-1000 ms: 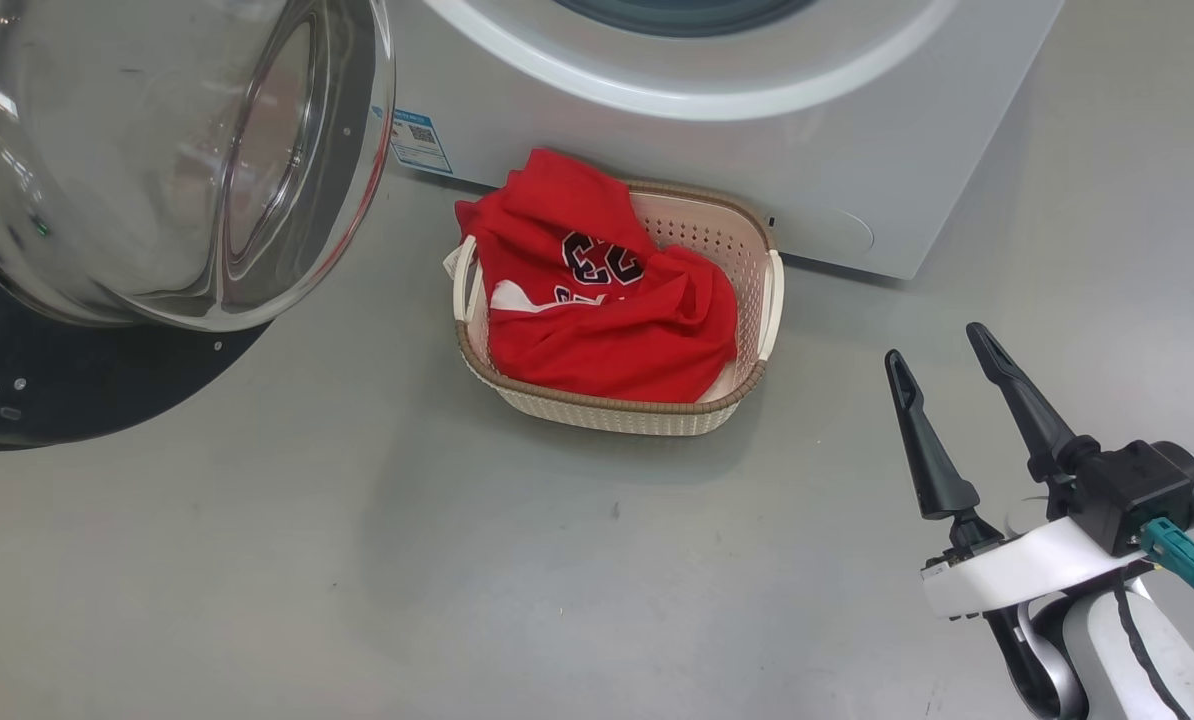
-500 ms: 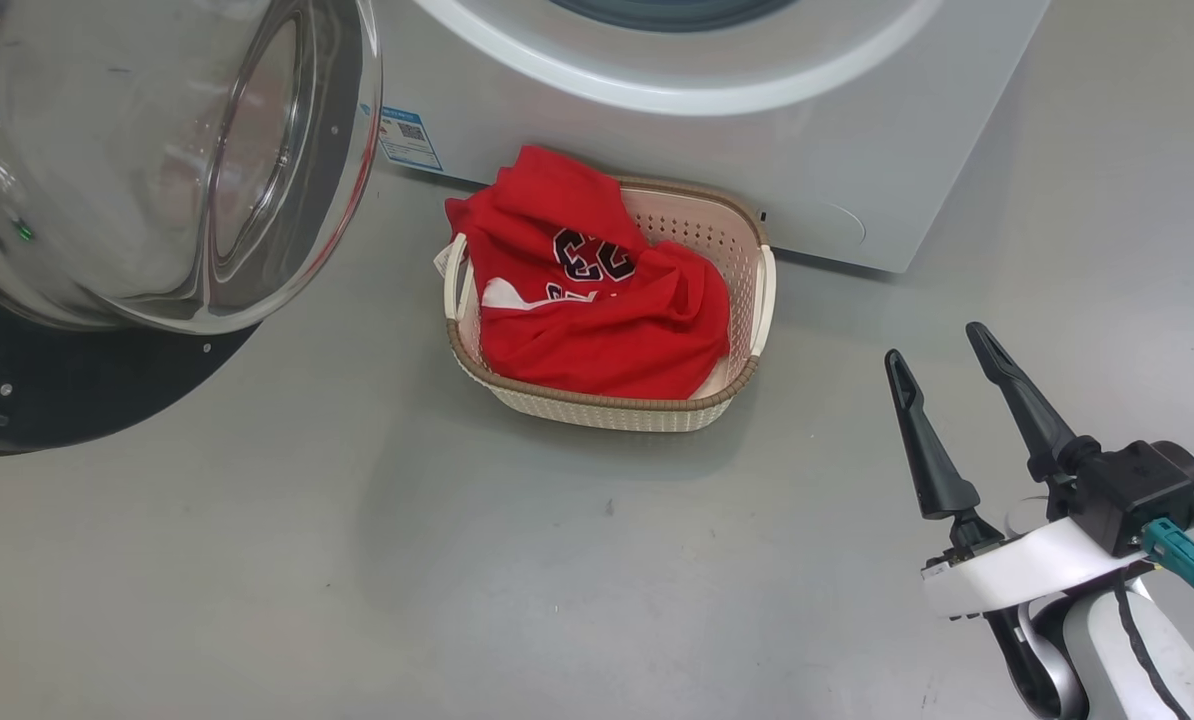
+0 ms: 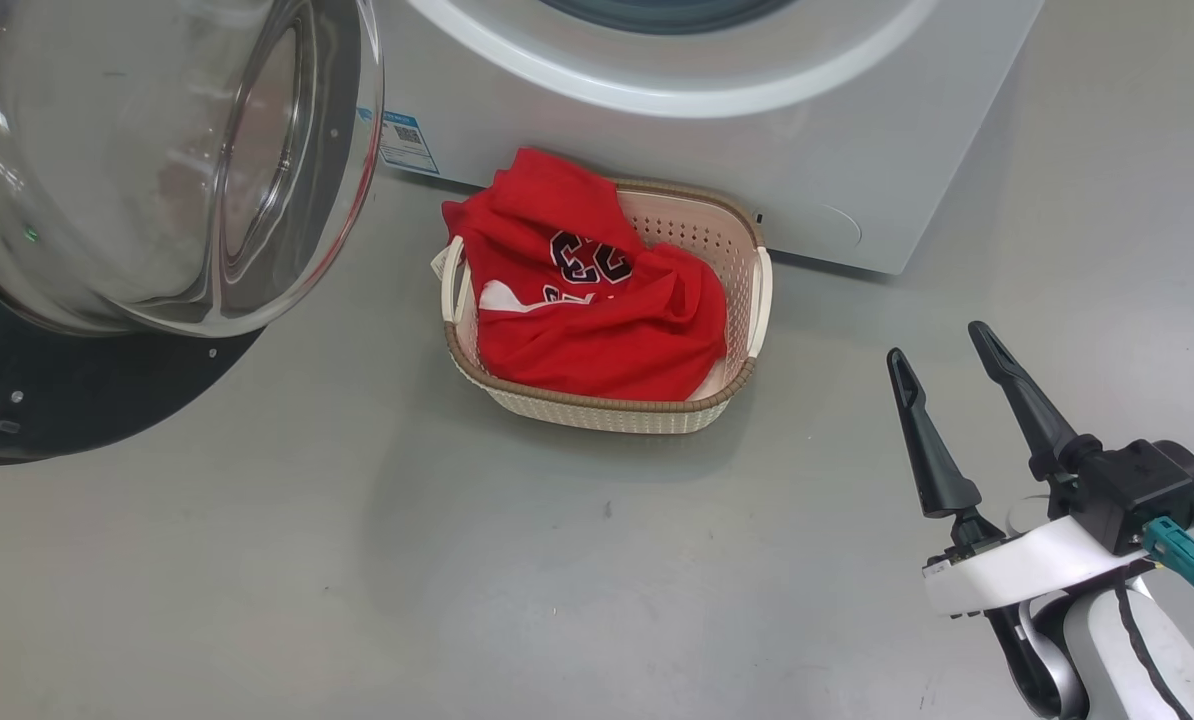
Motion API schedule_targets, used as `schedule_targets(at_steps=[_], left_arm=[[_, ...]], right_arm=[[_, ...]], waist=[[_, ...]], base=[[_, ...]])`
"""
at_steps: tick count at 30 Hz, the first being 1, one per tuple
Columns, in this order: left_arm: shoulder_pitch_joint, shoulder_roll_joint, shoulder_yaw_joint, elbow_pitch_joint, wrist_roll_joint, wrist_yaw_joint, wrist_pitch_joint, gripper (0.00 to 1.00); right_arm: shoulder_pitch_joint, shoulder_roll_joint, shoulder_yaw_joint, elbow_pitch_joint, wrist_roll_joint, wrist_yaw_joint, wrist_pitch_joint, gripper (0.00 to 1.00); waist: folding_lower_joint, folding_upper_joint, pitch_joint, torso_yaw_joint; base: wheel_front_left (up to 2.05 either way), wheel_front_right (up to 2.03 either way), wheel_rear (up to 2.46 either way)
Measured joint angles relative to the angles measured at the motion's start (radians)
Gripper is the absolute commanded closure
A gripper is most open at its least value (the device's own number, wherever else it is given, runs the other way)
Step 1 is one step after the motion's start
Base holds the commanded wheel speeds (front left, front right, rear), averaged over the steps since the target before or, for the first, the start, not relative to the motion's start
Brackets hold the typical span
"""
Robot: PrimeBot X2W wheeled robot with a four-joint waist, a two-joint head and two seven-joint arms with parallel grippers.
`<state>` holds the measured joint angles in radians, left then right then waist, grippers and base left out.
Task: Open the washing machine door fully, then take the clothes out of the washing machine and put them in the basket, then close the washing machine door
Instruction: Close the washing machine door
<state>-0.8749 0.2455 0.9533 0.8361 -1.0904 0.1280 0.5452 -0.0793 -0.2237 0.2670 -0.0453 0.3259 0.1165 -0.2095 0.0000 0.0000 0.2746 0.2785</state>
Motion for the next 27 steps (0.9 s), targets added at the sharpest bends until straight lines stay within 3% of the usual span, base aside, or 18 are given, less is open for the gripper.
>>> schedule_targets(at_steps=[11,27], left_arm=[[0.004,-0.03,-0.047,-0.006,-0.001,0.0,0.13,1.0],[0.074,-0.132,-0.129,-0.074,-0.003,-0.017,0.317,1.0]], right_arm=[[-0.005,0.002,0.001,0.012,0.0,0.0,-0.005,0.0],[-0.005,0.006,-0.004,0.035,0.01,-0.001,-0.013,0.0]], waist=[[0.0,0.0,-0.012,0.004],[0.0,0.0,-0.042,0.019]], base=[[0.0,0.0,0.0],[0.0,0.0,0.0]])
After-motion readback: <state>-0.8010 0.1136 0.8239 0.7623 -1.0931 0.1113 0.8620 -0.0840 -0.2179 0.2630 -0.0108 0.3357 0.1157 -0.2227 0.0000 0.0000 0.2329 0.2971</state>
